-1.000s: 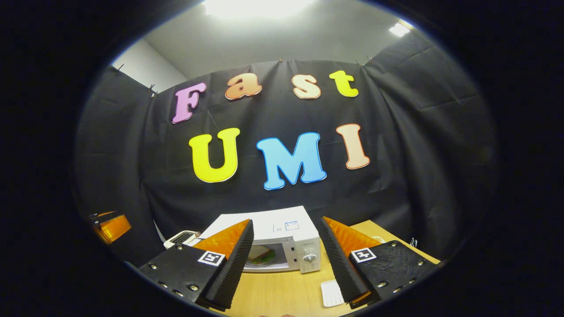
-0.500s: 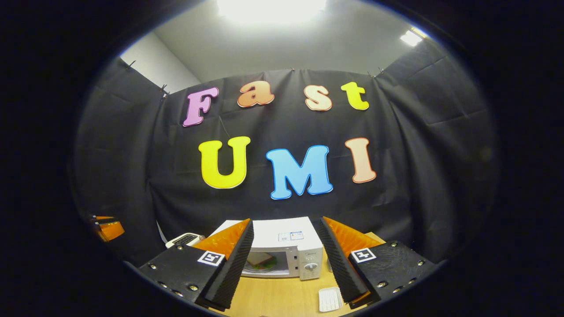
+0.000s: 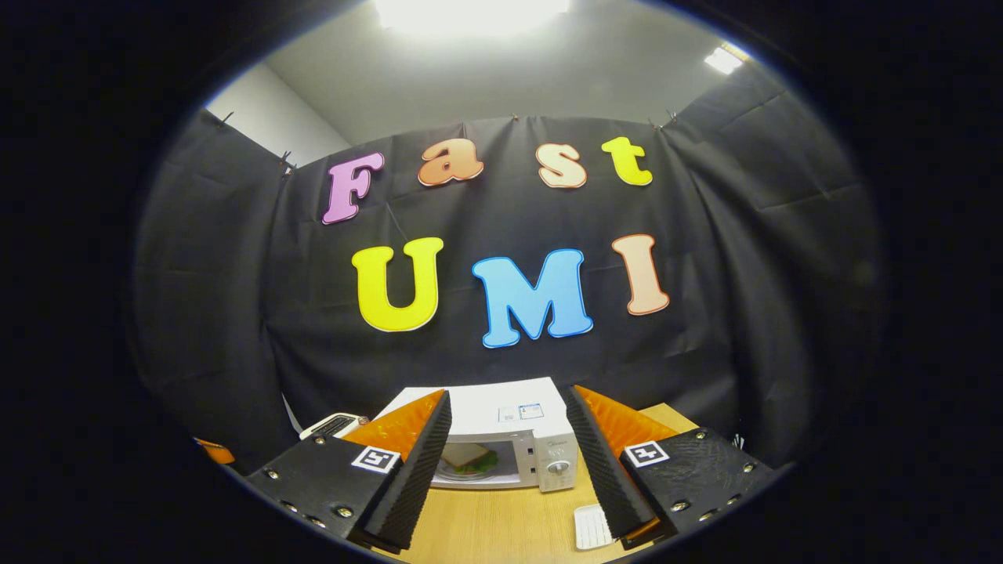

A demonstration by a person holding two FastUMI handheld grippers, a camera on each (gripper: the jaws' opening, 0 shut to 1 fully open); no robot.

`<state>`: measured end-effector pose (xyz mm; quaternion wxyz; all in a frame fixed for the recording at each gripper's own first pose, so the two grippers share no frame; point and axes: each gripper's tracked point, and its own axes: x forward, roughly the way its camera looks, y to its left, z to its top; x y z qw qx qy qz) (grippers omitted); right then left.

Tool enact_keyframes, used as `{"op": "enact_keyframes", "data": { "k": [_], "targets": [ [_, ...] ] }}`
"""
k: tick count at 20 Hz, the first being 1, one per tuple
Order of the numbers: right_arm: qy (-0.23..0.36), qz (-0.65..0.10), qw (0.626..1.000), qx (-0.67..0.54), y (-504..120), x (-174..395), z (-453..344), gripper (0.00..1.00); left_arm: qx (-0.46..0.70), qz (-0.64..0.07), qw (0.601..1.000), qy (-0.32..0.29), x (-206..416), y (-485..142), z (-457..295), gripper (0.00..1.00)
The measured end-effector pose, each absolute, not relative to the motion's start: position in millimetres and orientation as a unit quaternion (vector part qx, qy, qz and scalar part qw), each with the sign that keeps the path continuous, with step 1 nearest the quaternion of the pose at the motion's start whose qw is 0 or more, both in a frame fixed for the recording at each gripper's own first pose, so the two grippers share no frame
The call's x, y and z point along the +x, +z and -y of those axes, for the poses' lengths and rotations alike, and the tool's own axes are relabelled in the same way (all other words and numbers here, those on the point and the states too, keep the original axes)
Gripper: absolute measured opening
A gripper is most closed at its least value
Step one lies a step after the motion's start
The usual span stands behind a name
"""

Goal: Open the microwave oven with the left hand, put the food in, and close the microwave oven.

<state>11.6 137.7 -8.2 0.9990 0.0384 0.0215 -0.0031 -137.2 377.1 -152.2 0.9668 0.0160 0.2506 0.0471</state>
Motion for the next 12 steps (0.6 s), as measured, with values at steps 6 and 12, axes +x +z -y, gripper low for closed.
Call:
{"op": "enact_keyframes", "data": {
  "k": [6,12],
  "targets": [
    [-0.003,-0.029,0.999,0.035,-15,7,-140,0.89,0.005,-0.281,0.960,0.009,-146,-177,-354,0.07],
    [-0.008,-0.033,0.999,0.039,-20,5,-134,0.89,-0.005,-0.291,0.957,-0.002,-154,-183,-333,0.07]
  ]
}}
